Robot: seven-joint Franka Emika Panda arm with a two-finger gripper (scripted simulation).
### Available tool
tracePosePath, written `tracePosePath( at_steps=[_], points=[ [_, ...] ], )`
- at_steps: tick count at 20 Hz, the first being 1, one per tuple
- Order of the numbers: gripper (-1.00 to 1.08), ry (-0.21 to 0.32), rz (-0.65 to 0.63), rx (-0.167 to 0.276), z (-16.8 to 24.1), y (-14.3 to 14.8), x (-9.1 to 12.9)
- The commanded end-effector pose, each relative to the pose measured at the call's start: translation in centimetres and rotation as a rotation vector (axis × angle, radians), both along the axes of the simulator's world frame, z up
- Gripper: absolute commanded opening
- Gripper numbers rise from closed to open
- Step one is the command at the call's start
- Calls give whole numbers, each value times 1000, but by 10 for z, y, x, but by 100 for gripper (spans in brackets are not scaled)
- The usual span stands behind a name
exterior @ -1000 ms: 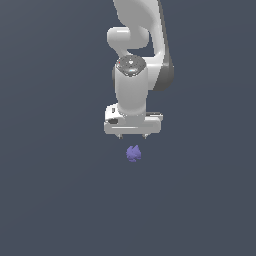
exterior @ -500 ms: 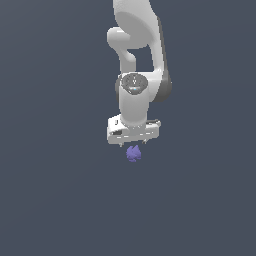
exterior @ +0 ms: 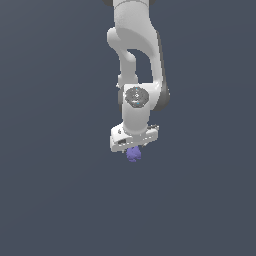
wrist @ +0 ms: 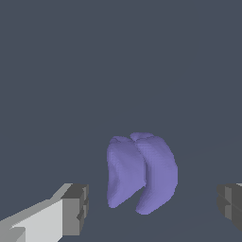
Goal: Pick up the object and move it to a goal position.
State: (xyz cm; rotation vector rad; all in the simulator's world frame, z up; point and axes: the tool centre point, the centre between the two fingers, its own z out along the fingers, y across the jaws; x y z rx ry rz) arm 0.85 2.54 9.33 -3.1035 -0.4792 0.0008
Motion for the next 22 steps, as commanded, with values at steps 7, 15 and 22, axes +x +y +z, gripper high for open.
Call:
tracePosePath(
  at_steps=[7, 15, 22],
  points=[
    [100, 0, 10, -1, -9, 0, 0],
    [100, -1, 15, -1, -46, 1, -1],
    [-100, -1, 16, -1, -54, 1, 0]
  ],
)
